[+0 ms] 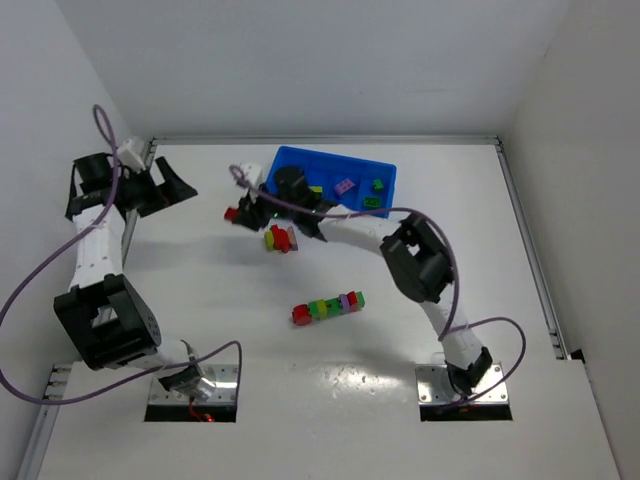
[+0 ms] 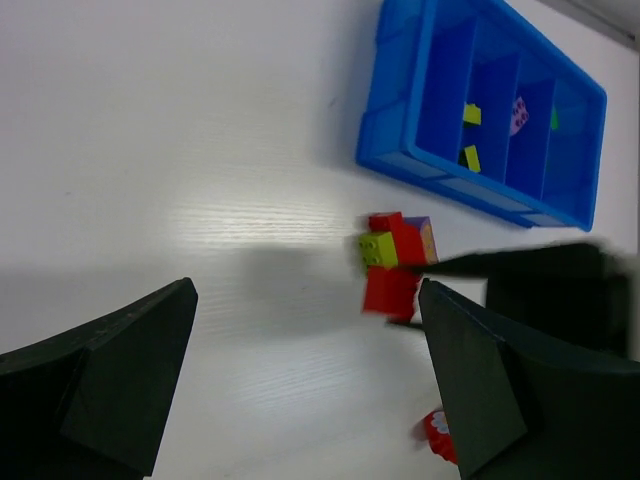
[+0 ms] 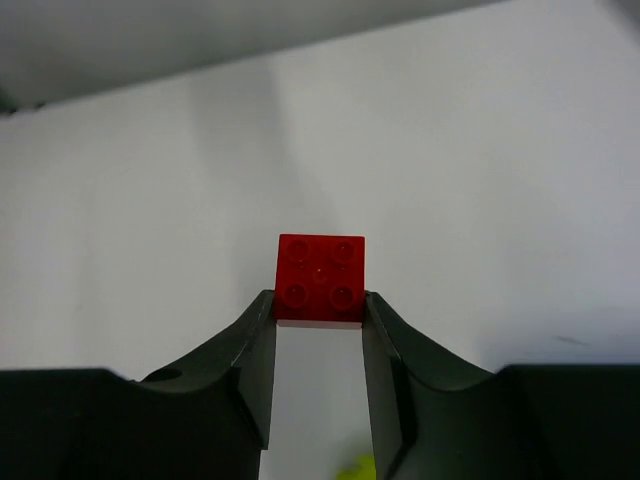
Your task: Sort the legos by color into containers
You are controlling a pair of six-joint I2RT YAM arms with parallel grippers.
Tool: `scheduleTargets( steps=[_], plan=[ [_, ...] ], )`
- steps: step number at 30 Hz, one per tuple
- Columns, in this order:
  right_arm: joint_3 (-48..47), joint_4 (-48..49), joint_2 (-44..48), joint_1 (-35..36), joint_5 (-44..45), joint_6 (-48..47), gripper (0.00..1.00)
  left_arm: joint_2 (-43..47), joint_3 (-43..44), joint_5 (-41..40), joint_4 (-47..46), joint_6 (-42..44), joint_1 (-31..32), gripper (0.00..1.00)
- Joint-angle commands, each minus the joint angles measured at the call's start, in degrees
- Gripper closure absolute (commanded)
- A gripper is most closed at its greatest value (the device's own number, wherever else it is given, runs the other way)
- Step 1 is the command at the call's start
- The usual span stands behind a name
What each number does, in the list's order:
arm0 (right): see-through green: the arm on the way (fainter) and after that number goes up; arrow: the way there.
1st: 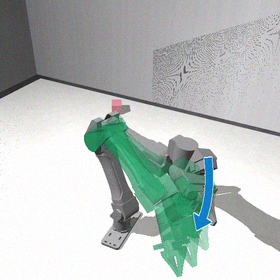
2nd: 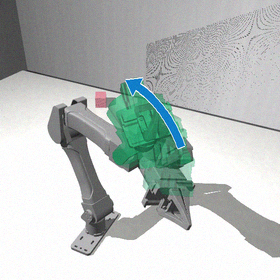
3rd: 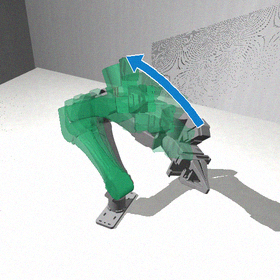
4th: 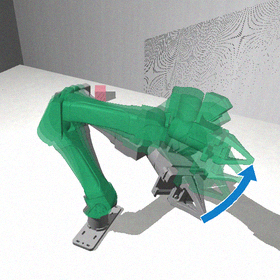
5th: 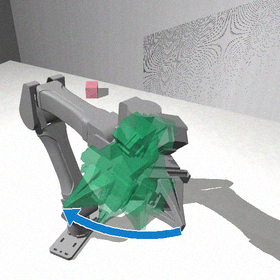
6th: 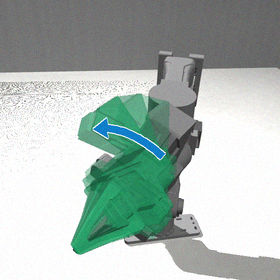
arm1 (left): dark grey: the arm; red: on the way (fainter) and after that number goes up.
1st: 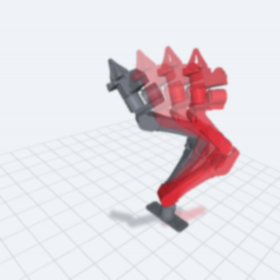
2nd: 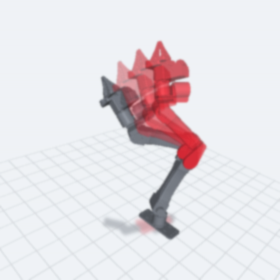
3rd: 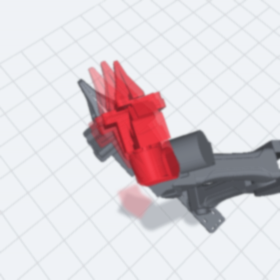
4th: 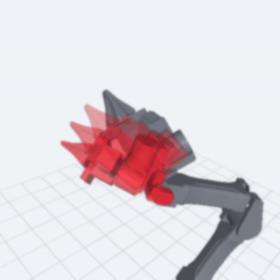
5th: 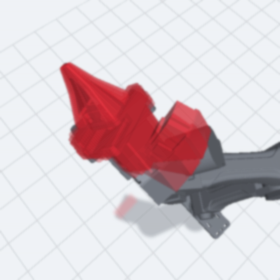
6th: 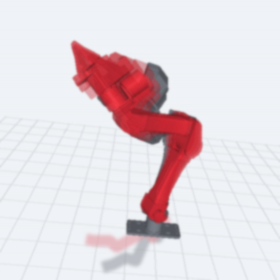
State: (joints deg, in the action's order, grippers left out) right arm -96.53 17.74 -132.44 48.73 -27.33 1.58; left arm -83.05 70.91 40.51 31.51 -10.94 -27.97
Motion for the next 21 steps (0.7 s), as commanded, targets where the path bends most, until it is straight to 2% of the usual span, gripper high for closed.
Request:
scheduleTargets(
  steps=[1, 3, 7, 9, 13, 15, 18, 19, 21],
  plan=[
    [-0.7, 0.1, 6.3, -5.3, 6.6, 2.5, 1.00, 3.8, -0.5, -4.4, -6.5, 0.9, 6.5, 0.00],
    [-2.3, -1.7, 6.3, -7.1, 12.4, 3.0, 1.00, 4.3, -0.5, -7.0, -7.1, 0.9, 9.9, 0.00],
    [-9.7, -7.2, 2.2, -12.5, 17.7, 3.6, 1.00, 3.7, 1.3, -14.0, -8.5, 3.1, 19.2, 0.00],
    [-14.7, -10.3, -2.1, -14.6, 16.7, 5.1, 1.00, 2.7, 2.6, -14.1, -7.9, 4.0, 22.3, 0.00],
    [-20.0, -10.6, -8.8, -16.5, 14.6, 6.6, 1.00, 0.3, 4.3, -14.7, -7.3, 5.7, 26.6, 0.00],
    [-26.6, -13.8, -12.5, -16.5, 14.6, 7.5, 1.00, -1.2, 4.9, -15.3, -6.0, 7.9, 28.4, 0.00],
    [-32.1, -15.7, -17.9, -17.1, 14.6, 8.8, 1.00, -4.9, 7.9, -13.5, -0.2, 17.6, 31.4, 0.00],
    [-32.7, -15.7, -19.1, -17.1, 15.2, 8.8, 0.98, -6.1, 8.8, -11.1, 1.7, 20.4, 32.1, 0.00],
    [-32.8, -15.7, -19.1, -17.1, 15.9, 8.3, 0.78, -8.3, 9.3, -11.1, 5.5, 23.8, 32.7, 0.00]
  ],
)
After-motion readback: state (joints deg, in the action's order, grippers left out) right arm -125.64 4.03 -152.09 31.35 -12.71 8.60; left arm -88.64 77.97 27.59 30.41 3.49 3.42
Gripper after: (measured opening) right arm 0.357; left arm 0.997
